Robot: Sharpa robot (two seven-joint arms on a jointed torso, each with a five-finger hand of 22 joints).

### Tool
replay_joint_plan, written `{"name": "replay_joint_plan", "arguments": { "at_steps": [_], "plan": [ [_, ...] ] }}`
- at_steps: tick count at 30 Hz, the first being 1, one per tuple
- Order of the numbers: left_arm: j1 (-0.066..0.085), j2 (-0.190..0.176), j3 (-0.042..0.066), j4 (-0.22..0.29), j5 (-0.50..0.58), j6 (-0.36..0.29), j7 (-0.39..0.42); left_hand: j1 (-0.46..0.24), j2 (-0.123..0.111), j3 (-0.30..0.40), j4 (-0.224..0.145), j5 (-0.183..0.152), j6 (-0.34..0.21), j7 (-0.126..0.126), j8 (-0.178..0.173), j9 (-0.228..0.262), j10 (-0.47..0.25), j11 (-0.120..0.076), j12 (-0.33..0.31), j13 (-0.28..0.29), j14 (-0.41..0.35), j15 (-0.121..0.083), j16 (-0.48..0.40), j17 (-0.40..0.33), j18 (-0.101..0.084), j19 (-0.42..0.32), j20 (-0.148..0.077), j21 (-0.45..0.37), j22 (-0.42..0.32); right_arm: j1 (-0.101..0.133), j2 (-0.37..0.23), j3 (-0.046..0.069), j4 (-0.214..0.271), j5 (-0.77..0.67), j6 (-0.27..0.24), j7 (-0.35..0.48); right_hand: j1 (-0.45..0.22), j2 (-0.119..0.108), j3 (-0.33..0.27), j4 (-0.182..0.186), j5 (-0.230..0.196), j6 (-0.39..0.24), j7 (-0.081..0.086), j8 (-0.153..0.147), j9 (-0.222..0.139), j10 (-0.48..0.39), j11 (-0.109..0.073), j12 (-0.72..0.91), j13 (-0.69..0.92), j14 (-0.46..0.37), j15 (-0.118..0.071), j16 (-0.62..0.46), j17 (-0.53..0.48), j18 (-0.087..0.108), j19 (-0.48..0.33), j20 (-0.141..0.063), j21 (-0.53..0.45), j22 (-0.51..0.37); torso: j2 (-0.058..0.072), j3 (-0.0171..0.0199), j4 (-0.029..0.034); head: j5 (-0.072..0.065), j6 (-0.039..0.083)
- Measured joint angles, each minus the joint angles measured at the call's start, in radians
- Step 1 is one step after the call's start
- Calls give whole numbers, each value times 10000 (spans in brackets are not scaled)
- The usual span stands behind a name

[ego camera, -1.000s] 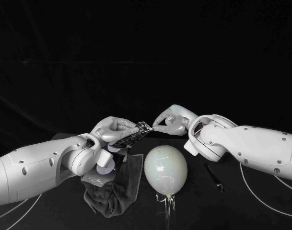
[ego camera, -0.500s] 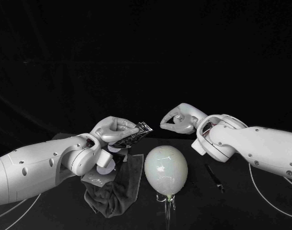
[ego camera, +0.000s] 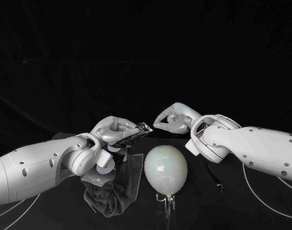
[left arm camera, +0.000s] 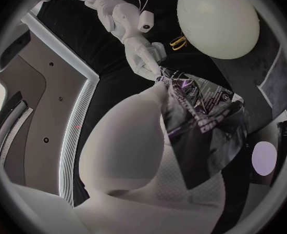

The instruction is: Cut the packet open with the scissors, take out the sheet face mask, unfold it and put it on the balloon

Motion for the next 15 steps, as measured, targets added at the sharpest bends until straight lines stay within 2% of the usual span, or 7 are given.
{"name": "replay_joint_plan", "arguments": {
  "at_steps": [15],
  "plan": [
    [0,17,0,7,-220,-55,11,28,28,-1,1,-1,-17,-15,-3,0,31,40,-36,0,0,0,0,0,-1,0,0,42,17,-8,244,3,-104,110,25,-35,-34,-34,-39,39,0,1,-1,0,-5,-16,-14,-3,2,-1,1,-10,-8,0,-3,2,-2,8,-5,-1,-3,-12,-35]
  ]
}}
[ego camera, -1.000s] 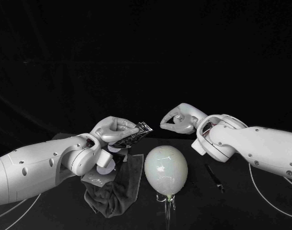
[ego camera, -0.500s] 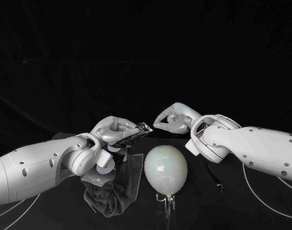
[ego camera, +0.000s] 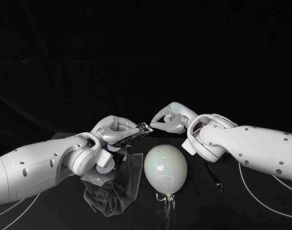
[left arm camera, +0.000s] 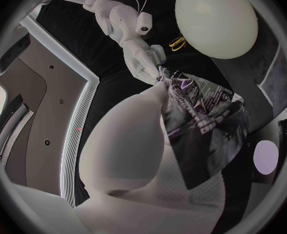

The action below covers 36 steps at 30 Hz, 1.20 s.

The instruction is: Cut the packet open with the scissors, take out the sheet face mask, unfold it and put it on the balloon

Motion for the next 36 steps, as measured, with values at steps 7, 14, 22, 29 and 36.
{"name": "replay_joint_plan", "arguments": {
  "at_steps": [7,14,22,29,36],
  "plan": [
    [0,0,0,3,-32,-15,0,5,5,0,0,-4,-1,0,-30,0,-13,13,0,0,0,0,-1,12,-4,0,0,0,4,-2,25,0,-13,0,29,-41,0,0,0,0,0,1,-1,0,-3,-1,0,-2,-4,-1,1,-4,3,0,24,-24,49,-2,0,1,-2,-6,-18],
    [0,0,0,5,-47,-28,0,5,5,-1,0,-13,-3,-1,4,0,-10,10,0,0,0,0,-1,12,-7,0,0,-1,4,-2,31,0,-22,0,82,-83,0,0,0,0,0,2,-2,0,-5,-2,1,-5,-8,-15,15,7,8,0,23,-24,50,-8,0,2,-4,1,-34],
    [0,-1,0,4,-54,-43,-1,5,4,-1,1,-26,-3,0,4,0,22,-22,0,0,0,0,-1,10,-10,0,0,-1,3,-9,37,0,-9,-6,156,-115,0,0,30,-30,0,2,-2,0,-8,-4,1,-8,-2,-15,16,23,8,0,22,-24,49,-6,-1,2,-4,14,-42],
    [0,0,0,1,-60,-50,-6,3,3,-1,1,-33,-4,0,4,0,21,-22,0,-1,0,0,-1,11,-13,0,0,-2,15,-11,46,0,-8,-13,212,-142,0,0,30,-30,1,2,-2,0,-10,-34,0,33,0,-16,16,23,1,0,21,-23,49,-1,-1,2,-4,15,-42],
    [0,1,0,0,-64,-55,-13,-2,-2,-1,1,7,-5,0,3,0,21,-22,0,0,0,0,-1,19,-15,1,0,-3,15,-21,107,0,-51,-17,270,-174,0,0,30,-30,2,9,-9,0,-13,-36,0,33,1,-16,16,14,0,0,20,-23,48,0,-1,1,-4,16,-55]
  ]
}}
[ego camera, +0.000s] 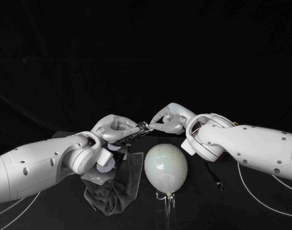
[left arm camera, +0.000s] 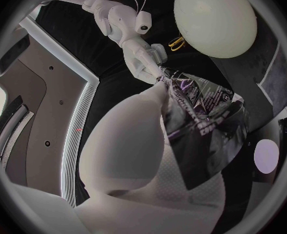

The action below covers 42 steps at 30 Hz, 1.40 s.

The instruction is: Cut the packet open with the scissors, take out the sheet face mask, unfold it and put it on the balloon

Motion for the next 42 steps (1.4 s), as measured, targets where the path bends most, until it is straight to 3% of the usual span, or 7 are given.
{"name": "replay_joint_plan", "arguments": {
  "at_steps": [38,42],
  "plan": [
    [-11,12,-13,-4,-32,-30,-41,-27,-27,29,-29,-1,-32,1,10,10,-20,19,1,1,0,0,33,9,-75,-37,-37,33,25,-44,109,9,-27,-95,287,-77,69,-95,-9,-120,3,-26,25,39,-10,2,37,-2,-1,-1,1,3,0,0,-30,29,-19,0,-1,1,-3,-8,-63],
    [-11,26,-13,-4,-35,-46,-52,-25,-26,29,-29,-22,-33,1,8,372,-17,16,0,3,0,0,33,9,-77,-37,-36,32,33,-43,153,9,-50,-104,352,-86,67,-178,-30,-141,3,-26,26,40,-11,1,37,-23,-10,-2,2,-1,1,-1,2,-4,-19,-1,-1,1,0,-24,-76]
  ]
}}
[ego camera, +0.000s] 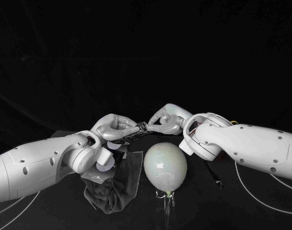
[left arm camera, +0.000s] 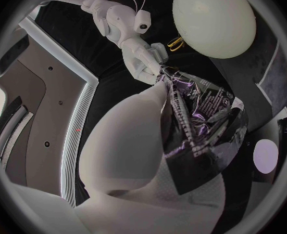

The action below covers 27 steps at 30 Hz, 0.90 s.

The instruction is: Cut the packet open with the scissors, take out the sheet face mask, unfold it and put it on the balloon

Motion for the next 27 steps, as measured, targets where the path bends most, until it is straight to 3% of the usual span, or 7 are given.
{"name": "replay_joint_plan", "arguments": {
  "at_steps": [18,23,27],
  "plan": [
    [3,-12,4,28,-574,-48,-3,46,43,-2,-1,22,-10,9,-10,16,29,-29,-1,-1,-23,-23,-1,11,-5,-19,20,39,11,-2,-21,-5,-31,-43,237,-33,-58,-170,-133,-29,17,-28,27,42,16,-2,-1,-18,9,0,1,6,7,0,-15,-14,-1,-2,3,-7,0,-9,-27],
    [-2,-18,-3,74,-733,-47,-2,48,42,27,-30,22,20,-21,-25,16,27,-27,-1,-2,-23,-23,-3,23,-54,-34,35,39,27,3,13,4,-77,-105,335,-43,562,51,169,-393,15,-14,13,77,34,1,-5,-19,22,-1,1,6,6,-1,-16,-13,-2,1,5,-6,-3,-10,-44],
    [-5,-26,-6,110,-829,-42,-2,60,30,26,-30,22,19,-21,7,16,22,-21,-1,-2,-23,-23,-3,24,17,-35,35,76,28,7,33,9,-92,-166,414,-52,742,113,345,-571,15,14,-14,117,38,35,-42,-17,42,-1,1,6,-1,0,-17,-13,-20,2,5,-5,-1,-35,-53]
  ]
}}
